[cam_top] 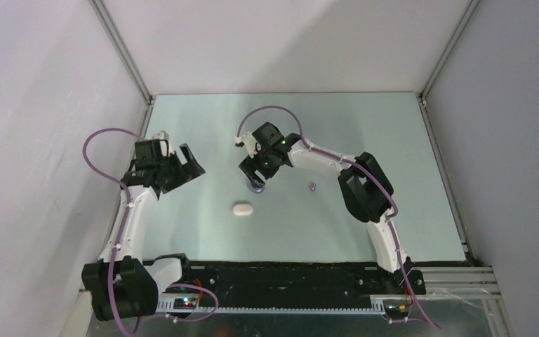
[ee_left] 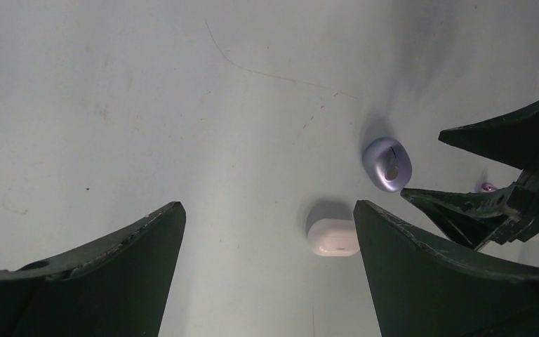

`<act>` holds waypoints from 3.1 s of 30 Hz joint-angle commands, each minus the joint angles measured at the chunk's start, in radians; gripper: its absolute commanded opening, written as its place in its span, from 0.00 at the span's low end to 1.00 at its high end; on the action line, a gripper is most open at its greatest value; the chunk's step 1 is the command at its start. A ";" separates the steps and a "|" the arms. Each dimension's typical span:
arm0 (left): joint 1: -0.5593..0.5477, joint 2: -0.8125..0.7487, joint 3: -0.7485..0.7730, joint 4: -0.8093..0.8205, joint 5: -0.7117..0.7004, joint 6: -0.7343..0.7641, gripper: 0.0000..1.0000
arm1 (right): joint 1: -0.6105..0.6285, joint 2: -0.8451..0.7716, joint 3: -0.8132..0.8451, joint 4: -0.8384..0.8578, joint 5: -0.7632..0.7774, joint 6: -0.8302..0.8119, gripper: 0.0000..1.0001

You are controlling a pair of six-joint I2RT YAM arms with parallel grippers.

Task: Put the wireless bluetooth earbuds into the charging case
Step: Pick up the charging case at the center of the board.

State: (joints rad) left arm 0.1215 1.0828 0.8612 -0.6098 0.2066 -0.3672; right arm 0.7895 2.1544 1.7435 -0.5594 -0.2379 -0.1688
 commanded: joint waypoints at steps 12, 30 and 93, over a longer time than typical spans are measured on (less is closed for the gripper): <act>0.010 0.002 0.021 -0.011 0.032 -0.052 0.94 | 0.064 0.033 -0.002 0.034 0.067 -0.105 0.77; 0.011 0.106 0.017 0.088 0.157 -0.083 0.91 | 0.044 0.051 0.005 0.016 -0.006 -0.205 0.38; -0.367 0.265 0.317 0.535 0.843 0.249 0.00 | -0.115 -0.755 -0.272 0.318 -0.163 -0.133 0.92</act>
State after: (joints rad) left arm -0.2554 1.3952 1.1980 -0.0895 0.9867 -0.2985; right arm 0.7544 1.4555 1.3060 -0.0574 -0.2287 -0.4984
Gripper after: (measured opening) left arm 0.352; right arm 0.911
